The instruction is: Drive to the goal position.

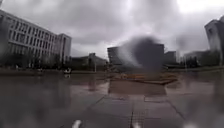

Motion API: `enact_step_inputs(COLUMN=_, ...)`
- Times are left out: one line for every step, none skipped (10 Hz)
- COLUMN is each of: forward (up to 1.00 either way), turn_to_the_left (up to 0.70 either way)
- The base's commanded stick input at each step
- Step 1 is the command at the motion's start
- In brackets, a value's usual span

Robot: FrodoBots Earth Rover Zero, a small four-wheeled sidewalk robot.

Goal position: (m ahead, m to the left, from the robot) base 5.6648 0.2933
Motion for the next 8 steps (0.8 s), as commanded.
enact_step_inputs(forward=0.7, turn_to_the_left=0.0)
enact_step_inputs(forward=0.7, turn_to_the_left=0.0)
enact_step_inputs(forward=0.7, turn_to_the_left=0.0)
enact_step_inputs(forward=0.7, turn_to_the_left=0.0)
enact_step_inputs(forward=0.7, turn_to_the_left=0.0)
enact_step_inputs(forward=0.7, turn_to_the_left=0.0)
enact_step_inputs(forward=0.7, turn_to_the_left=0.0)
enact_step_inputs(forward=0.7, turn_to_the_left=0.0)
